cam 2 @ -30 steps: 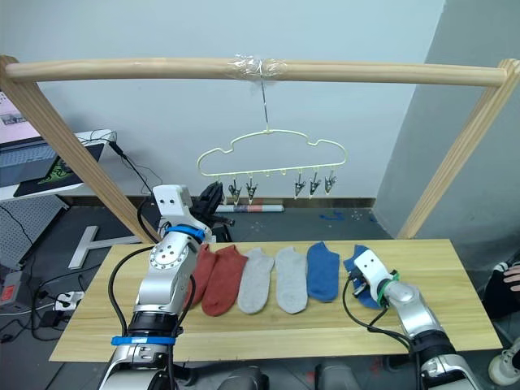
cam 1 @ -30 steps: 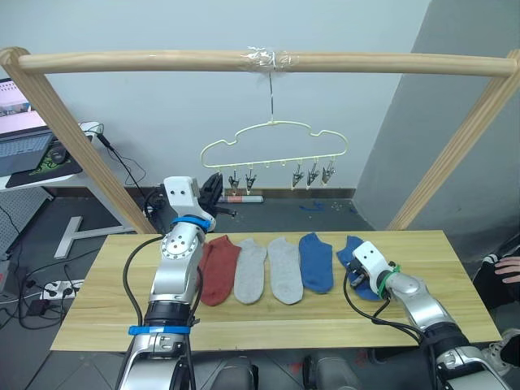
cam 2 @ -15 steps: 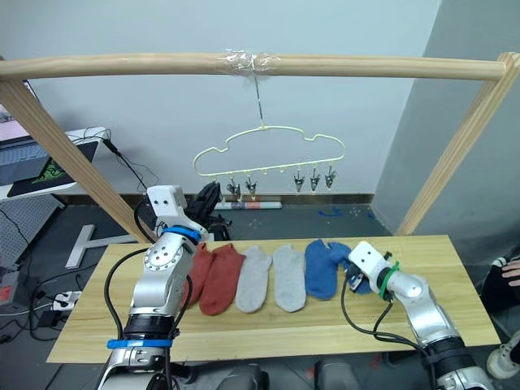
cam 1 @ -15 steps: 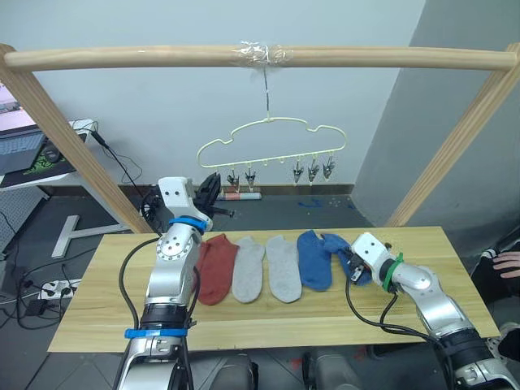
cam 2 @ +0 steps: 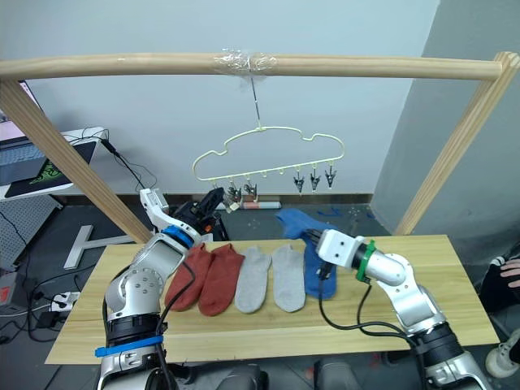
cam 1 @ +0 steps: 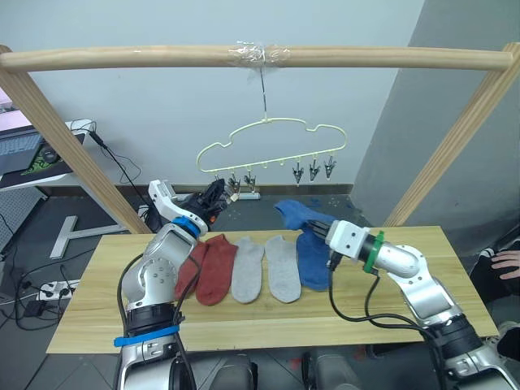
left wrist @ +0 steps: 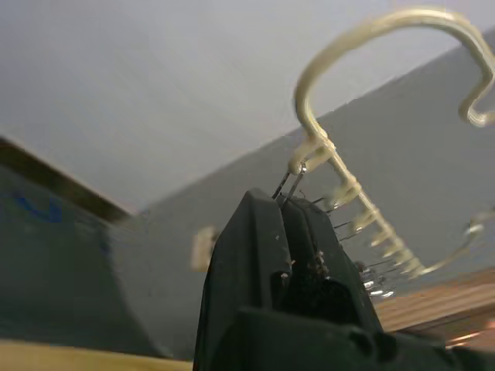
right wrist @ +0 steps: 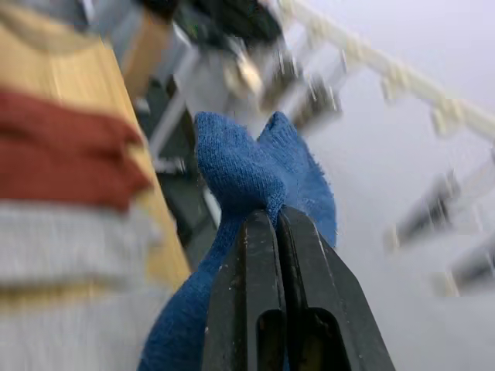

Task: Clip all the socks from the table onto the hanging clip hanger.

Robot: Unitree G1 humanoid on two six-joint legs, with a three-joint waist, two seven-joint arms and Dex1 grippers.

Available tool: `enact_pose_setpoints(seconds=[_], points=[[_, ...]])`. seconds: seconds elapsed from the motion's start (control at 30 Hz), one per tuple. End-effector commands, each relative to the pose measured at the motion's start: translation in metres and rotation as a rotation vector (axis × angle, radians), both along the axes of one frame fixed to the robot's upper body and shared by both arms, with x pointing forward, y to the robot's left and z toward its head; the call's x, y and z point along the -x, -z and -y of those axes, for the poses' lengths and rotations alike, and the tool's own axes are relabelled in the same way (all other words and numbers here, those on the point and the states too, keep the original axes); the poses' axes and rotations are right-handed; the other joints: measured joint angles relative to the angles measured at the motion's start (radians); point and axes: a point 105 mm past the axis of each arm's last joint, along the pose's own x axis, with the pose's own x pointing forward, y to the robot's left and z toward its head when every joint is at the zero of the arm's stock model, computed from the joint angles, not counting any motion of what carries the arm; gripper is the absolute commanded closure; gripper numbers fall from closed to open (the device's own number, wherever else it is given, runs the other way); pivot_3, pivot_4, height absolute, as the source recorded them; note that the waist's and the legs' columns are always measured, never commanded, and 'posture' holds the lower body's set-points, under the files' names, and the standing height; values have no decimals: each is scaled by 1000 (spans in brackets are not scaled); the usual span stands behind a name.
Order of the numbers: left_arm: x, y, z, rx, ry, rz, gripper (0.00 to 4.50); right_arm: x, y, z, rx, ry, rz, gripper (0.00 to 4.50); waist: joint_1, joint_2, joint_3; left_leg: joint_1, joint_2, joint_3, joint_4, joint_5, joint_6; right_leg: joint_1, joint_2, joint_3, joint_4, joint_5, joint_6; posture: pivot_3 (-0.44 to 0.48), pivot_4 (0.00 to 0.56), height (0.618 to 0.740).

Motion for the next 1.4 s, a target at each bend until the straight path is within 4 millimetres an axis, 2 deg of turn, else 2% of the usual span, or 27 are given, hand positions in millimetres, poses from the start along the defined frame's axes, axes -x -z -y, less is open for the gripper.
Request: enact_pose_setpoints(seconds=[0.03,0.2,0.37,1.1,1.4], points=[[4,0,-9,51,-14,-35,4500,7,-17,-16,-39,-68,61,4466,1,0,0,0,0,0,0,0,0,0,0,0,0,0,0,3,151,740],[3,-5,-9,71,-18,-34,4500,9,-19,-33,-65,-109,48,4466,1,-1,0,0,-1,0,0,0,0,0,0,1,-1,0,0,7,155,740],[4,-6,-7,65,-8,-31,4500,7,-22,-39,-82,-123,52,4466,2,-1,0,0,-1,0,0,0,-1,0,0,1,-1,0,0,12,156,740],[4,-14,0,92,18,-8,4500,5,-17,-42,-81,-126,23,4466,3,-2,3,-1,-1,0,-1,0,-1,-1,0,1,-2,0,0,12,161,740],[4,-13,-2,88,9,-11,4500,12,-20,-39,-89,-158,18,4466,3,-2,4,-1,-1,0,-1,0,-1,-1,0,1,-3,0,0,13,163,740]])
